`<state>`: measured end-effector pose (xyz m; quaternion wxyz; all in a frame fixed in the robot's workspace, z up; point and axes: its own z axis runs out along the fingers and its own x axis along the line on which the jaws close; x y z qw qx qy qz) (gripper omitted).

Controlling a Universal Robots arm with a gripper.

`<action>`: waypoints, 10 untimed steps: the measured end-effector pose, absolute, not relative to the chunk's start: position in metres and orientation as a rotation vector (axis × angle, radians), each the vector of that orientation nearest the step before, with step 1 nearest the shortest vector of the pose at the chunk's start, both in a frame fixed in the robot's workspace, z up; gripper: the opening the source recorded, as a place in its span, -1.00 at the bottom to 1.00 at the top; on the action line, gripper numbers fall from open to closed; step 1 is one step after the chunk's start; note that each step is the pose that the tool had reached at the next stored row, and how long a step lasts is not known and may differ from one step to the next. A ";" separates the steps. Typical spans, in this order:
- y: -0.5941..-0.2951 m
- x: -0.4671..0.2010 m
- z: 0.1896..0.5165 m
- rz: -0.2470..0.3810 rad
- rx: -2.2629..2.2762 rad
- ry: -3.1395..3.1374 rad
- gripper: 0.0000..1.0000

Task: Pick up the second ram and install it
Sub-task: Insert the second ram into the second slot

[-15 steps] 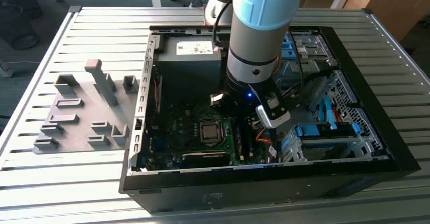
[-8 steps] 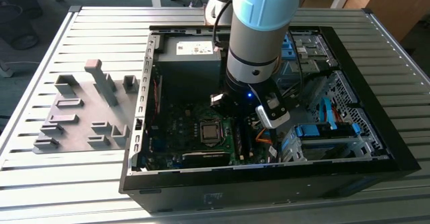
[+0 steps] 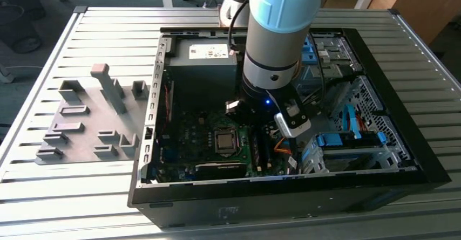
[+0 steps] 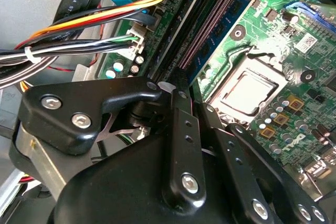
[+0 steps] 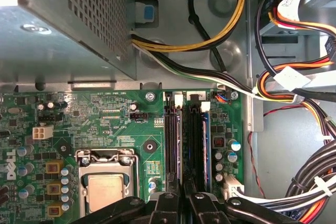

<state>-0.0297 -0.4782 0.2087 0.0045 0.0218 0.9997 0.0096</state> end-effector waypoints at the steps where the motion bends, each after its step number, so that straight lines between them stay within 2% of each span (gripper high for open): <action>1: -0.478 -0.030 0.209 0.030 0.068 3.132 -0.73; 10: -0.478 -0.029 0.209 0.027 0.068 3.132 -0.73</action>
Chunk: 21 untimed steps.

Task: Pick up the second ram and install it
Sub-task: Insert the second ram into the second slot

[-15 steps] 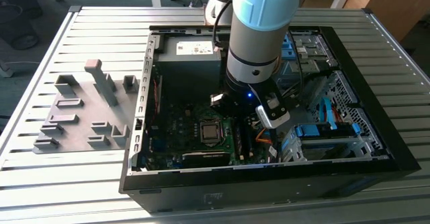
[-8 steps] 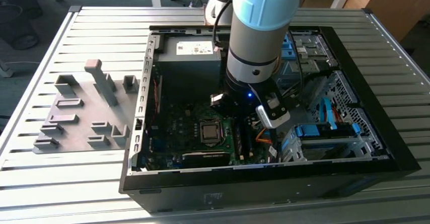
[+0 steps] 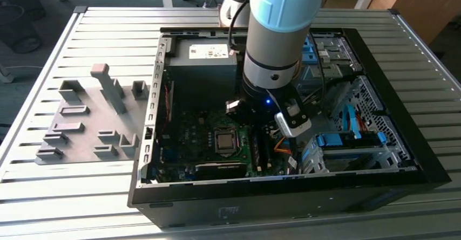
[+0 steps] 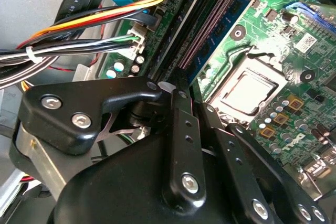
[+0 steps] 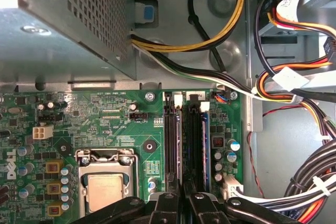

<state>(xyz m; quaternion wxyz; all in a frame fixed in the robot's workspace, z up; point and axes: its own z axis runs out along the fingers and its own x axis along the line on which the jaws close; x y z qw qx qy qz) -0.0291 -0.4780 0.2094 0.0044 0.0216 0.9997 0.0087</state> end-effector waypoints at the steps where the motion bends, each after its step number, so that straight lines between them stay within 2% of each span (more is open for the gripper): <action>1: -0.478 -0.029 0.210 0.027 0.068 3.132 -0.73; 21: -0.478 -0.028 0.209 0.027 0.054 3.132 -0.73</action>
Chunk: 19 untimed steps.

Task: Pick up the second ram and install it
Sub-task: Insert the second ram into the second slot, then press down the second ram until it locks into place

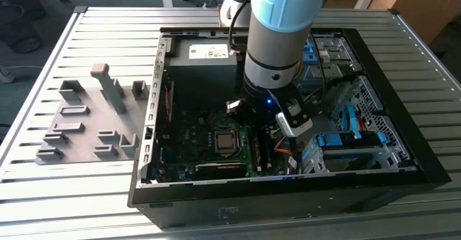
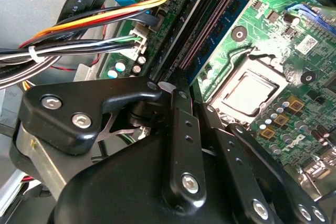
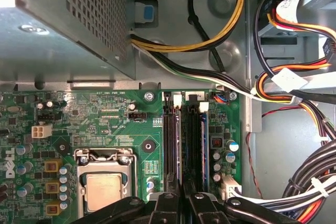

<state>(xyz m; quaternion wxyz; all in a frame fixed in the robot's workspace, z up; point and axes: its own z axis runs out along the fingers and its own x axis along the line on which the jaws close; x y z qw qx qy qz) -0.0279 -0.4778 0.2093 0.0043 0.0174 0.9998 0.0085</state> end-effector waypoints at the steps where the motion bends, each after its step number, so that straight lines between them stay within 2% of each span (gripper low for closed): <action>1: -0.478 -0.028 0.209 0.027 0.054 3.132 -0.73; 14: -0.478 -0.028 0.208 0.028 0.053 3.132 -0.73; 18: -0.478 -0.028 0.208 0.056 0.053 3.132 -0.73; 19: -0.478 -0.028 0.207 0.088 0.054 3.132 -0.73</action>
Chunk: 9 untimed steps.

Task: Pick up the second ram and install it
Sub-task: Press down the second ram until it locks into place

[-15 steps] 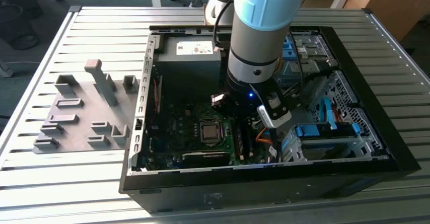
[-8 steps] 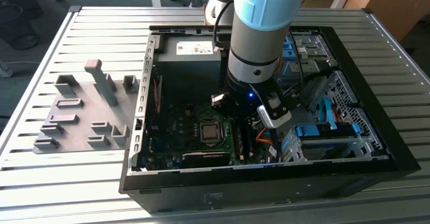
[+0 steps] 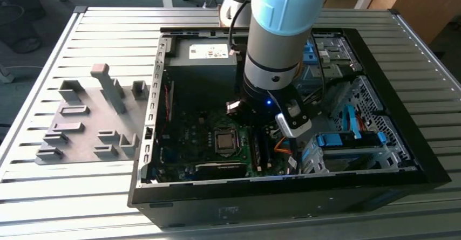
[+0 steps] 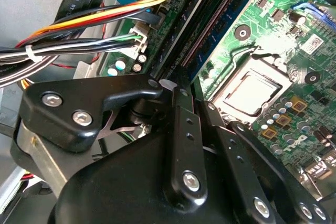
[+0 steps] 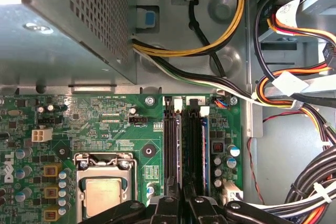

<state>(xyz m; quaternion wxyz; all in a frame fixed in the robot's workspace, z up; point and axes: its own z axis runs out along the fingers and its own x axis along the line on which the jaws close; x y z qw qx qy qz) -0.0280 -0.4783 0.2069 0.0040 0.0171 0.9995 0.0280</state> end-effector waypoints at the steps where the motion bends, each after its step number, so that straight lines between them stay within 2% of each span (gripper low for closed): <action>1: -0.478 -0.028 0.207 0.089 0.054 3.132 -0.73; 9: -0.478 -0.028 0.207 0.092 0.053 3.132 -0.71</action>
